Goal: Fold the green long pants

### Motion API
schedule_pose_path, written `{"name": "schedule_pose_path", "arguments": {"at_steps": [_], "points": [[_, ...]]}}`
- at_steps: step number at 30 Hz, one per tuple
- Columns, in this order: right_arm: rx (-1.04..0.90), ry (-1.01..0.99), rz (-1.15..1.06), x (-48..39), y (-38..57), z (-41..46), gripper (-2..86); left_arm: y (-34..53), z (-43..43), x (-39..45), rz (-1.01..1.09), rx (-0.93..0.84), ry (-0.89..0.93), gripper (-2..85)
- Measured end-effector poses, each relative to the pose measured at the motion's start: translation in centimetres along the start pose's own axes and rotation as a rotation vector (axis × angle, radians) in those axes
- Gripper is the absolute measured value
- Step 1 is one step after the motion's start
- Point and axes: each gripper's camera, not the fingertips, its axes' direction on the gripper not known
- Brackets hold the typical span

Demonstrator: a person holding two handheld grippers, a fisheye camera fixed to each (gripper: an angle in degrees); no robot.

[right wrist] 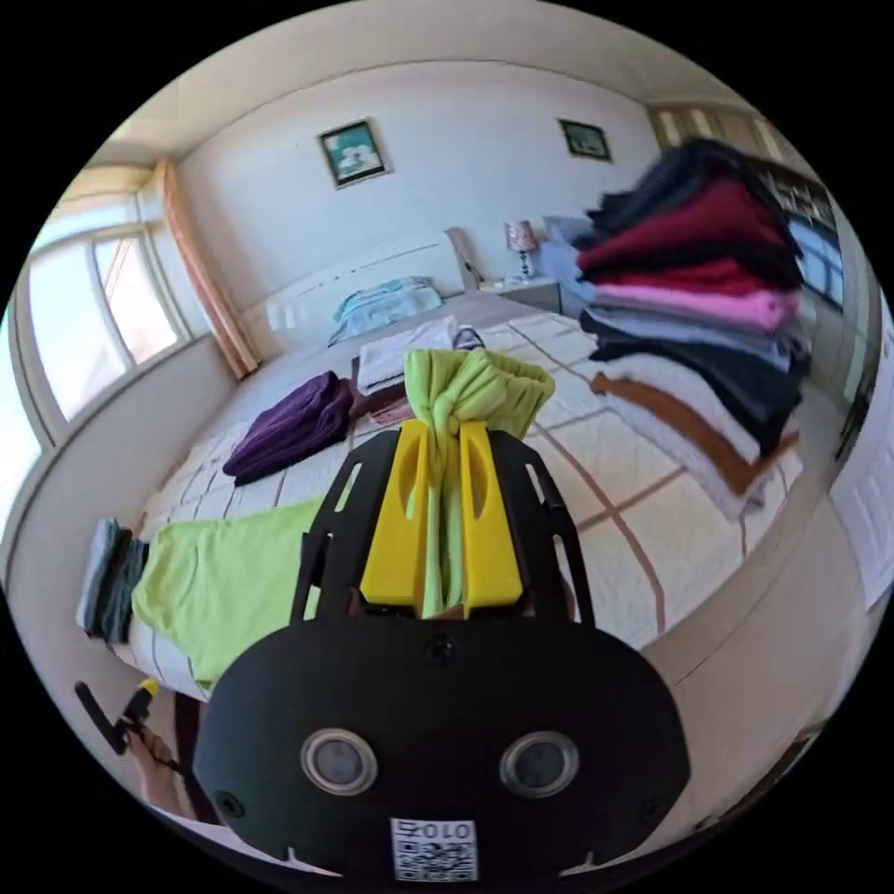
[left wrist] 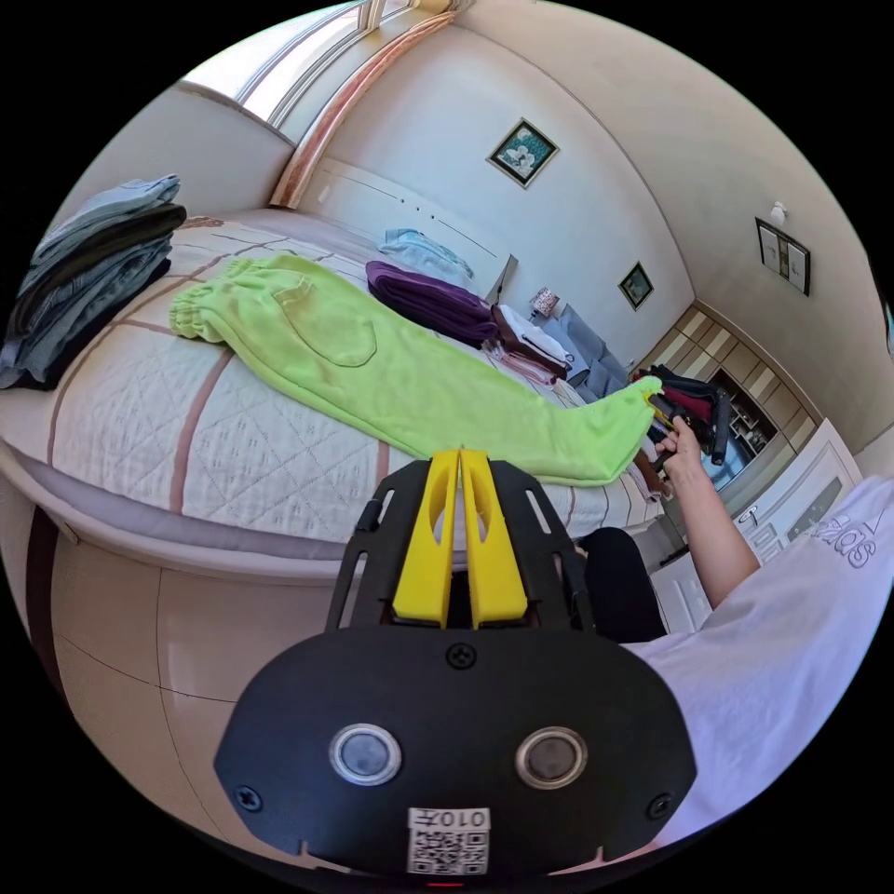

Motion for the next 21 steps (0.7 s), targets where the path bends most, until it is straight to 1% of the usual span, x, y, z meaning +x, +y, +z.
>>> {"name": "schedule_pose_path", "arguments": {"at_steps": [1,3,4,6,7,8,9,11,13,17,19,21], "points": [[0.006,-0.004,-0.060,-2.9,0.2,0.1,6.4,0.0,-1.1,-0.3,-0.002,0.013,-0.010,-0.2],[-0.013,-0.046,-0.282,-14.1,3.0,2.2,6.4,-0.1,-2.6,-0.6,0.001,0.029,-0.023,-0.2],[-0.032,-0.065,-0.330,-16.6,4.2,3.1,6.4,0.0,-3.5,-0.8,0.004,0.031,-0.032,-0.2],[-0.189,-0.149,-0.538,-25.7,10.1,8.8,6.3,0.0,-4.4,-1.1,0.010,0.024,-0.048,-0.2],[-0.253,-0.163,-0.593,-27.5,11.6,10.5,6.2,0.1,-4.9,-1.3,0.007,0.020,-0.052,-0.2],[-0.388,-0.156,-0.691,-30.6,14.6,13.5,6.1,0.2,-5.5,-1.5,0.002,0.022,-0.048,-0.2],[-0.353,-0.102,-0.724,-32.4,16.5,13.9,6.0,0.2,-5.7,-1.6,-0.001,0.023,-0.044,-0.2],[-0.289,-0.055,-0.731,-33.7,17.2,13.2,6.0,0.6,-6.6,-1.7,-0.007,0.019,-0.043,-0.2],[-0.330,-0.074,-0.722,-34.3,16.7,13.3,5.9,1.0,-6.5,-2.0,-0.015,-0.003,-0.037,-0.2],[-0.238,-0.075,-0.630,-34.7,15.0,11.2,6.0,0.2,-4.9,-2.0,0.004,-0.038,0.018,-0.2],[-0.283,-0.102,-0.637,-35.6,15.8,12.1,6.2,-0.9,-4.2,-1.3,0.035,-0.037,0.040,-0.2],[-0.414,-0.125,-0.698,-36.7,18.6,14.8,6.4,-2.1,-3.5,-0.8,0.060,-0.031,0.061,-0.2]]}}
